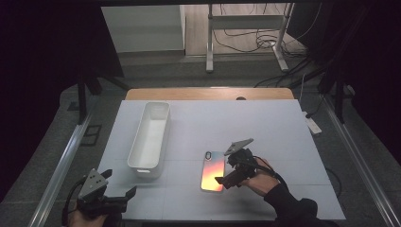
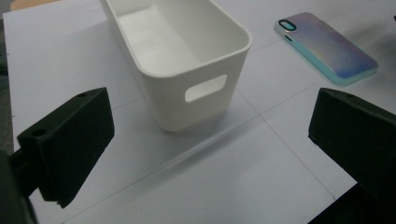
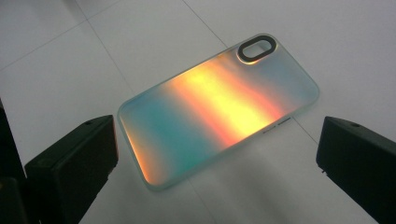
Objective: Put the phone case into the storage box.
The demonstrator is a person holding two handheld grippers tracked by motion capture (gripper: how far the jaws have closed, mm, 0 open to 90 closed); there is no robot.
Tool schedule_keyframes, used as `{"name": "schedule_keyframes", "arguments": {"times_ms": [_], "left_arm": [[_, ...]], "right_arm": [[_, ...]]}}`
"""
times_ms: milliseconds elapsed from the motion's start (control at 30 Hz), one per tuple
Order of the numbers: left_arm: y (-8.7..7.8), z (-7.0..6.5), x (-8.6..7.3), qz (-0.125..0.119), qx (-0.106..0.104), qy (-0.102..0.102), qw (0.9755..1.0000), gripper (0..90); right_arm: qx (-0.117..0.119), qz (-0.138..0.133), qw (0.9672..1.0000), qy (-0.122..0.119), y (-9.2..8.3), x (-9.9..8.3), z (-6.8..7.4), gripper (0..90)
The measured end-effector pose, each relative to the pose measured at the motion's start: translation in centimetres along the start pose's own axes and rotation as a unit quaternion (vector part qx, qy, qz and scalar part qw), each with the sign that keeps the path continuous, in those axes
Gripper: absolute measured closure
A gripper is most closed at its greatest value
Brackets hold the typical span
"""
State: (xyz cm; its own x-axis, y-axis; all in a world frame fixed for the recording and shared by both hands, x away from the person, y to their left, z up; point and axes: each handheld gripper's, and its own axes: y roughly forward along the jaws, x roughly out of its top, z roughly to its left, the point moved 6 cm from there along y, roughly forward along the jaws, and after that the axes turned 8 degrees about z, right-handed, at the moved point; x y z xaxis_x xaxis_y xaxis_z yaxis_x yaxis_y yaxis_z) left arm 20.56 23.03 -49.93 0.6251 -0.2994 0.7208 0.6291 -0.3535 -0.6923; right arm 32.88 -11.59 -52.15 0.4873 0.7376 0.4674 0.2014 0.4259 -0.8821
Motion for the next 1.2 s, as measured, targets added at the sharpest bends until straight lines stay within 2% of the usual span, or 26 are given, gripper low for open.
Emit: {"name": "schedule_keyframes", "arguments": {"times_ms": [167,467,833,867,900,933,1000,1133,1167,1200], "left_arm": [[0.0,0.0,0.0,0.0,0.0,0.0,1.0,0.8],[0.0,0.0,0.0,0.0,-0.001,0.001,1.0,0.7],[0.0,0.0,0.0,0.0,-0.002,0.001,1.0,0.8],[0.0,0.0,0.0,0.0,-0.002,0.001,1.0,0.8],[0.0,0.0,0.0,0.0,-0.002,0.002,1.0,0.8],[0.0,0.0,0.0,0.0,-0.002,0.002,1.0,0.7],[0.0,0.0,0.0,0.0,-0.002,0.002,1.0,0.7],[0.0,0.0,0.0,0.0,-0.002,0.002,1.0,0.8],[0.0,0.0,0.0,0.0,-0.002,0.003,1.0,0.8],[0.0,0.0,0.0,0.0,-0.002,0.003,1.0,0.8]], "right_arm": [[0.003,0.002,1.0,-0.004,0.4,0.5,0.4,0.0],[-0.007,0.011,0.9997,-0.022,1.4,1.3,1.1,0.0],[-0.007,0.023,0.9994,-0.026,2.4,1.9,1.4,0.0],[-0.008,0.029,0.9992,-0.027,2.6,1.9,1.4,5.6],[-0.008,0.029,0.9992,-0.027,2.6,1.9,1.4,5.6],[-0.007,0.032,0.9991,-0.029,2.7,1.8,1.4,10.9],[-0.008,0.033,0.999,-0.029,2.8,1.8,1.4,13.5],[-0.006,0.035,0.9988,-0.035,2.7,1.8,1.6,33.9],[-0.006,0.035,0.9988,-0.035,2.7,1.8,1.6,33.9],[-0.002,0.038,0.9985,-0.04,2.8,1.7,1.7,39.3]]}}
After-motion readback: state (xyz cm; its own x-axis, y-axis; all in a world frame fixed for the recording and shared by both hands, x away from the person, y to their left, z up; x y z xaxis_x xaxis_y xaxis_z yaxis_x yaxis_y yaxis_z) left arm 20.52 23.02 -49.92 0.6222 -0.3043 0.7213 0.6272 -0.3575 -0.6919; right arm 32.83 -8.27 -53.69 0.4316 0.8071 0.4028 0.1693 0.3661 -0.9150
